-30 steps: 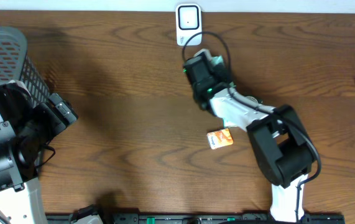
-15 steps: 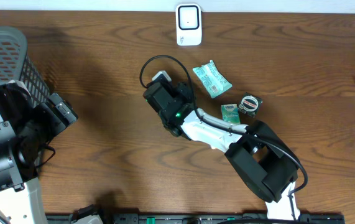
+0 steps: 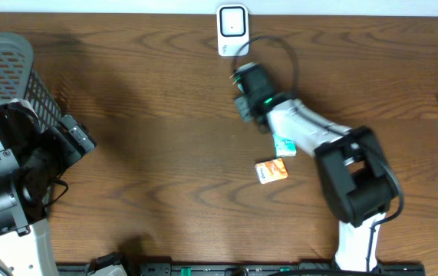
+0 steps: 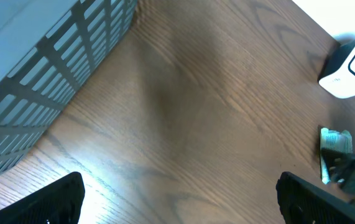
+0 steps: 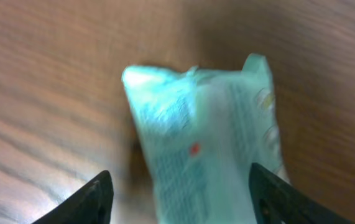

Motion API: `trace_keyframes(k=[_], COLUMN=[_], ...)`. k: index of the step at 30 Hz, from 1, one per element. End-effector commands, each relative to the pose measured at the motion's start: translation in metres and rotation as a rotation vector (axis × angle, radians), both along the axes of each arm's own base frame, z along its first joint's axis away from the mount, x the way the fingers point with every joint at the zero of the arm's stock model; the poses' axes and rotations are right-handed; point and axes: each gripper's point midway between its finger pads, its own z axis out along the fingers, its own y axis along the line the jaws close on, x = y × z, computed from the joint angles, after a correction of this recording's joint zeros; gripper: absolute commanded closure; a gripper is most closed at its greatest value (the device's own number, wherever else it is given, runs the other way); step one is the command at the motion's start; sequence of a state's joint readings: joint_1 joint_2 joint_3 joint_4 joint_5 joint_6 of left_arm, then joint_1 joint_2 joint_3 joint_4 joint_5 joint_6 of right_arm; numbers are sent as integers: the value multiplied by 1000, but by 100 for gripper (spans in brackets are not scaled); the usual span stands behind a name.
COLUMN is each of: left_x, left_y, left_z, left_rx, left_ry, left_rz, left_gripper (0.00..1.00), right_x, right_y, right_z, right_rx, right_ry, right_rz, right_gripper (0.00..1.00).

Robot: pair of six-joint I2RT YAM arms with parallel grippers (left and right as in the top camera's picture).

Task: Scan the item barcode

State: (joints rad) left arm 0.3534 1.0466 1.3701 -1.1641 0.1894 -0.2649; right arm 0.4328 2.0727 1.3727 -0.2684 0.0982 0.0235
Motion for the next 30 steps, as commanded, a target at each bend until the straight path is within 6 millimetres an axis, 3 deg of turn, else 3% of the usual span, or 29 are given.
trace_keyframes(k=[1, 4, 7, 10, 13, 15, 18, 21, 25, 26, 30], left_x=[0, 0, 0, 0, 0, 0, 0, 0, 0, 0, 0], left_y=[0, 0, 0, 0, 0, 0, 0, 0, 0, 0, 0], left_z=[5, 5, 5, 5, 5, 5, 5, 5, 5, 5, 5], left_rx=[-3, -3, -3, -3, -3, -3, -3, -3, -3, -3, -3], left_ry=[-15, -15, -15, -15, -15, -15, -15, -15, -15, -15, -15], left_rz=[1, 1, 1, 1, 1, 1, 1, 1, 1, 1, 1], left_gripper=[3, 1, 2, 3, 2, 3, 2, 2, 2, 2, 2], right_x=[9, 21, 32, 38, 37, 35, 27, 20, 16, 15, 12], right_y=[27, 6, -27, -59, -69, -69, -54, -37, -32, -30, -26], right_z=[61, 91, 96, 74, 47, 27, 5, -5, -13, -14, -15], right_rx=[380, 489, 498, 475, 467, 463, 505, 573, 573, 569, 561], right_ry=[25, -2, -23, 8, 56, 95, 147, 186, 208, 210, 215], right_rz=[110, 116, 59, -20, -45, -49, 31, 94, 101, 107, 126], right_gripper=[34, 32, 32, 30, 30, 34, 39, 39, 41, 46, 97])
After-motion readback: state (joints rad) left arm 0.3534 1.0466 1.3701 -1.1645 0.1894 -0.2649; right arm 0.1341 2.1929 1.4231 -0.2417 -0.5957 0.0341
